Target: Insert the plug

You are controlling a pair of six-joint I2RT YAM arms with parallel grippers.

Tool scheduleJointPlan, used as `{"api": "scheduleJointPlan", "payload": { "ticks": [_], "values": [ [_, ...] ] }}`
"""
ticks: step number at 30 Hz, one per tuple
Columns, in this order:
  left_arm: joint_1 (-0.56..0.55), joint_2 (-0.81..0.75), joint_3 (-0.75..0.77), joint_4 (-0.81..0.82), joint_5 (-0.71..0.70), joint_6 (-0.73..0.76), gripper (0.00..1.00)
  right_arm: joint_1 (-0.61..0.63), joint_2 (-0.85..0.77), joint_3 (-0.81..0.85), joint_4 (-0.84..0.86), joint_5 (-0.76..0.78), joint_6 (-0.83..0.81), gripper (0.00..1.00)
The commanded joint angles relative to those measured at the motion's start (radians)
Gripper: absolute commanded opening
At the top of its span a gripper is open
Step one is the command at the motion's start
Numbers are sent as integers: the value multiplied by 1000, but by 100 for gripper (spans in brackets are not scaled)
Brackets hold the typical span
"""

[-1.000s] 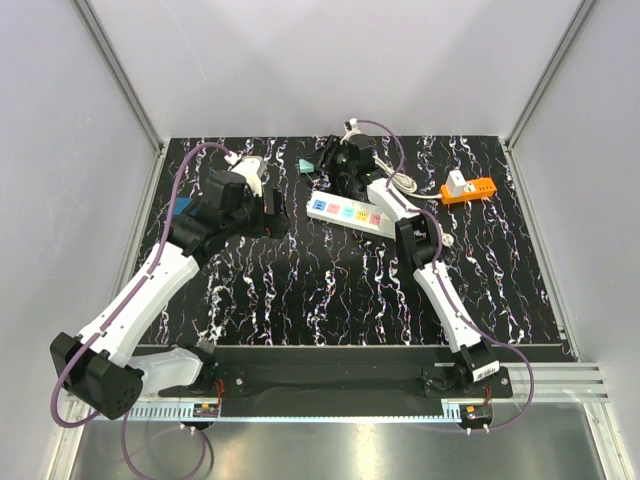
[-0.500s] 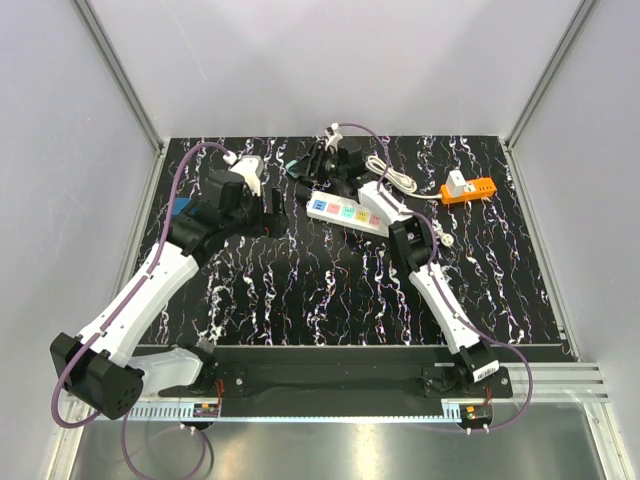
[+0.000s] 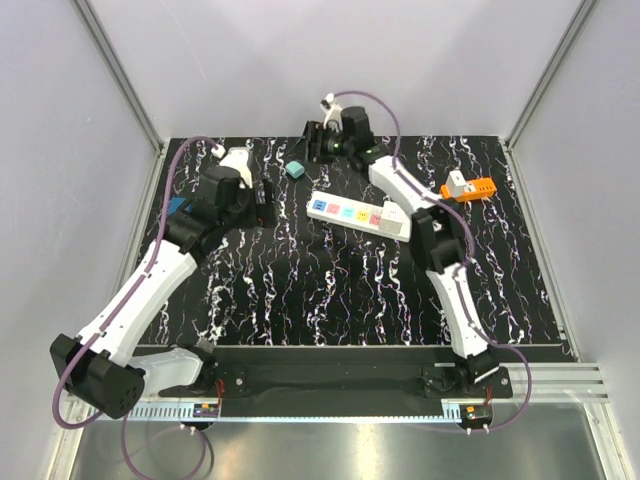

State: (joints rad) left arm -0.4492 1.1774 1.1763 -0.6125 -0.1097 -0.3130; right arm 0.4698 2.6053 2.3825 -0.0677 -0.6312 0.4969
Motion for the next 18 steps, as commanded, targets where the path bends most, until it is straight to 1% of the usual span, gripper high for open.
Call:
{"api": "scheduleJointPlan", "payload": {
  "ticks": [1,2,3,4,6,7,8,9,10,11,12,13,15,16,18],
  "values": [
    [17,4,88,109,-88,32,99,-13,-461,-174,-50,97,-69,78],
    [26,13,94,150,-87,54,99,-22,-534,-316,-52,188,-55,80],
    [35,22,112,167,-87,55,99,-25,-607,-391,-52,229,-46,82],
    [46,53,124,180,-84,54,99,-29,-746,-520,-50,261,-38,83],
    [87,91,163,204,-55,42,99,-33,-876,-635,-52,315,-41,83],
    [98,132,172,215,-51,35,99,-33,-1004,-740,-55,327,-38,84],
    [116,157,180,229,-30,25,98,-33,-1068,-791,-53,337,-26,84],
    [125,213,209,250,-4,25,98,-33,-1130,-840,-55,337,-17,84],
    [133,244,230,255,20,26,98,-33,-1251,-933,-52,347,-3,84],
    [142,276,255,255,43,29,97,-31,-1315,-981,-52,350,41,84],
    [150,341,305,255,56,26,97,-31,-1373,-1032,-49,357,66,84],
    [155,373,333,255,71,23,96,-31,-1486,-1130,-28,350,93,84],
    [165,465,412,261,102,12,95,-33,-1586,-1212,-23,331,143,85],
    [168,496,439,264,107,12,95,-31,-1672,-1270,-35,332,149,86],
    [178,585,515,264,134,12,95,-33,-1750,-1313,-90,361,138,87]
  ]
}}
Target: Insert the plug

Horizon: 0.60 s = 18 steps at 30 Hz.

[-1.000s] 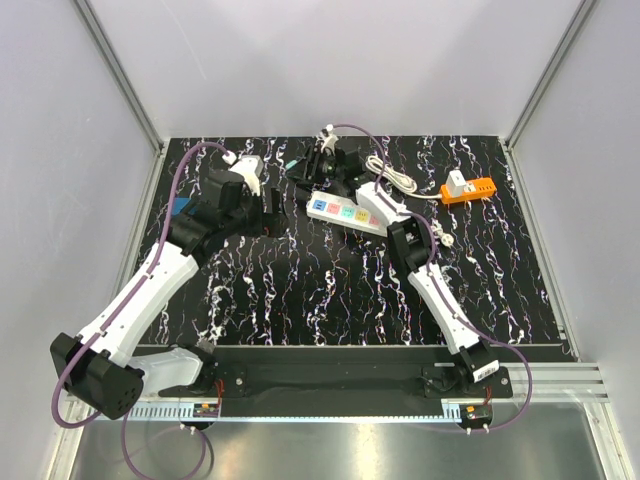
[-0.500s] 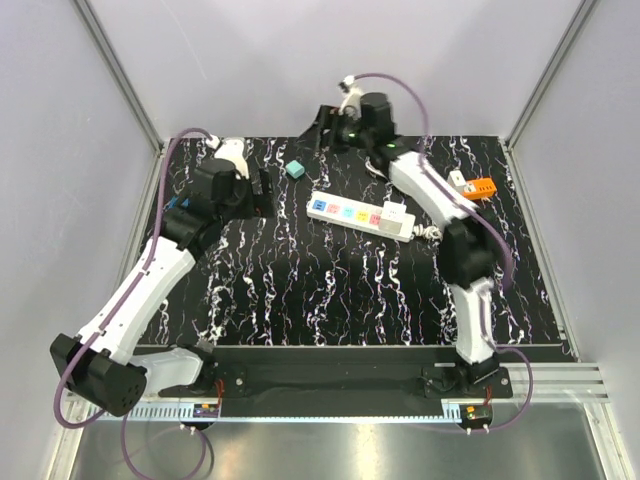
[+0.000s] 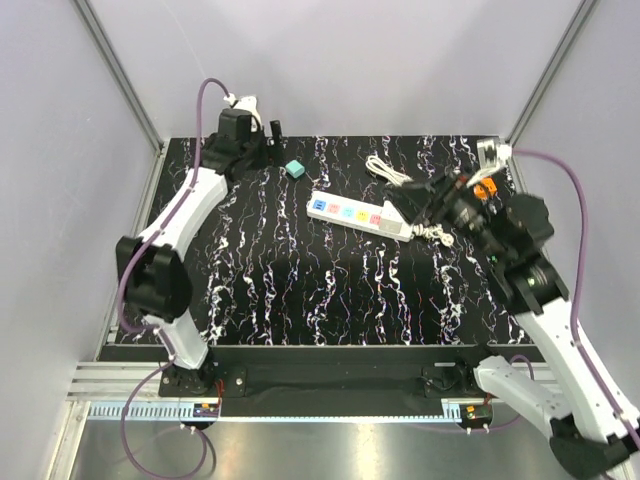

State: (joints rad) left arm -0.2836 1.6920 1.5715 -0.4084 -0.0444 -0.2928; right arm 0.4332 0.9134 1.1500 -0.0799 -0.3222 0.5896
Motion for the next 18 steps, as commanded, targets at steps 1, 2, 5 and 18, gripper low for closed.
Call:
{"api": "scheduleJointPlan", "payload": {
  "ticks": [1,2,5,18],
  "values": [
    [17,99,145,62,80,-8,95,6,-127,-116,-101,70,39,88],
    [24,133,171,63,101,3,94,6,-161,-131,-121,95,15,89],
    [38,267,295,27,115,35,93,6,-263,-161,-210,181,-40,94],
    [144,624,509,124,342,-143,83,6,-297,-113,-228,169,22,97]
  ]
}}
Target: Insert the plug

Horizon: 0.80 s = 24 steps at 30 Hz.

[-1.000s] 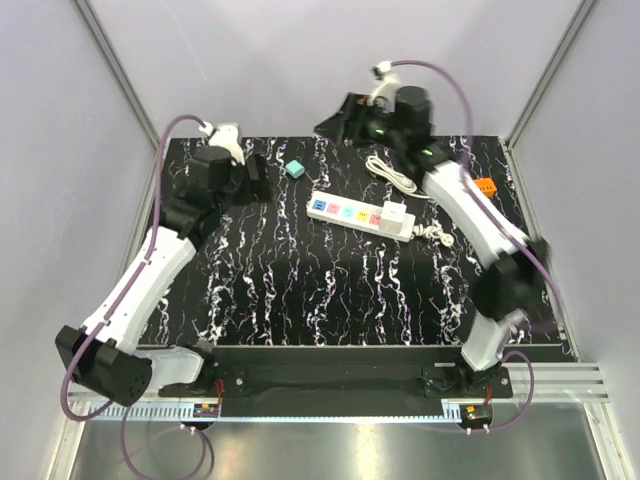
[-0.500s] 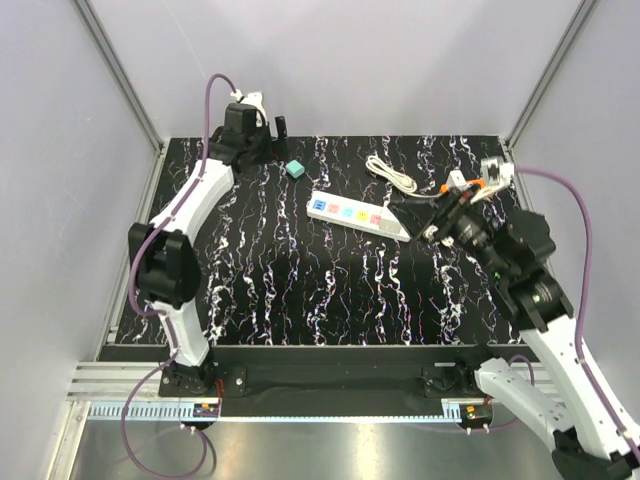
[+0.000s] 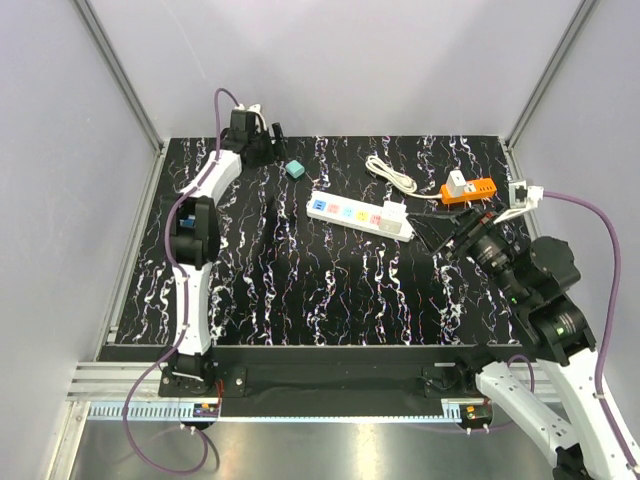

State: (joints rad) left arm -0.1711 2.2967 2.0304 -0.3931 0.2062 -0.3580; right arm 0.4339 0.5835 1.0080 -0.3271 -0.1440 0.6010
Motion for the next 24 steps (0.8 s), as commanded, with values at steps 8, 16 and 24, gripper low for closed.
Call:
{"api": "scheduleJointPlan", "payload": {
  "ticks": [8,16,24],
  "values": [
    [76,237,175,327,278,-268,69,5,64,33,46,-61,59,100],
    [62,391,313,408,298,-389,68,6,76,50,40,-9,-13,100],
    [18,408,338,335,239,-280,69,6,81,47,36,-16,-20,100]
  ]
}}
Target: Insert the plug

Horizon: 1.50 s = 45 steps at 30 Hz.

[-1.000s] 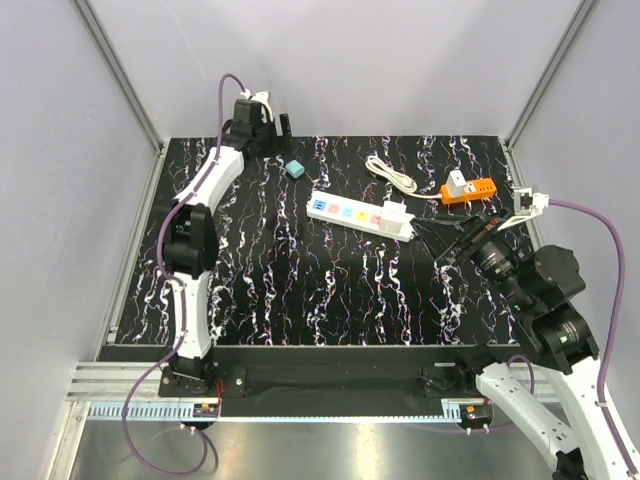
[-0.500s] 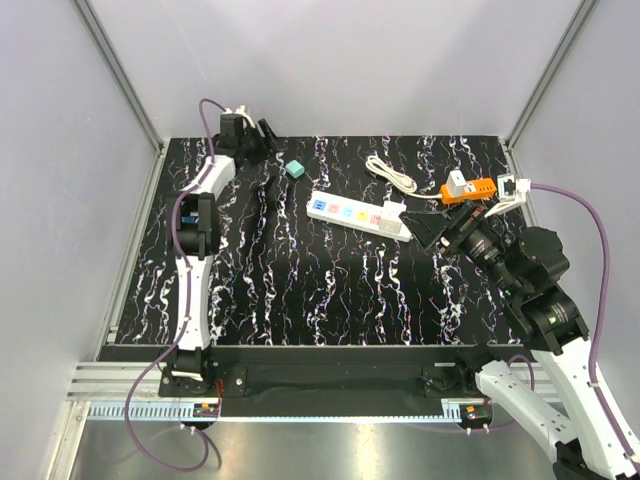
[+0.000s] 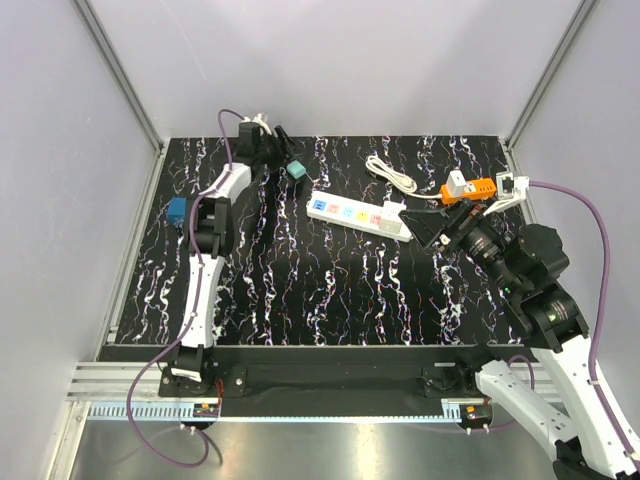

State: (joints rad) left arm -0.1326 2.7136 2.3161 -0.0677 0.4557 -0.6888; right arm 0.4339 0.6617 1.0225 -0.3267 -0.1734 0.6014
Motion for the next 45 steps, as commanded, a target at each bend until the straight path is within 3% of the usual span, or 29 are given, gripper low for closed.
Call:
{"api": "scheduleJointPlan", "payload": {
  "ticks": [1,5,11,26,36,41,45],
  "values": [
    [-28,-11,52,-32,-26,76,67,5,3,34,35,12,-20,100],
    [-42,-50,28,-151,-83,139,61,5,-13,31,35,6,-14,100],
    [-88,-113,6,-293,-193,300,59,5,-42,24,26,6,3,100],
    [-167,-205,-79,-409,-347,537,61,5,-103,19,-17,12,15,100],
    [-176,-388,-329,-425,-495,655,58,5,-96,16,-23,6,26,100],
    [-176,-506,-486,-403,-466,652,54,5,-79,-4,-20,-11,46,100],
    [-176,-636,-650,-373,-408,643,57,5,-76,-19,-17,-14,52,100]
  ]
}}
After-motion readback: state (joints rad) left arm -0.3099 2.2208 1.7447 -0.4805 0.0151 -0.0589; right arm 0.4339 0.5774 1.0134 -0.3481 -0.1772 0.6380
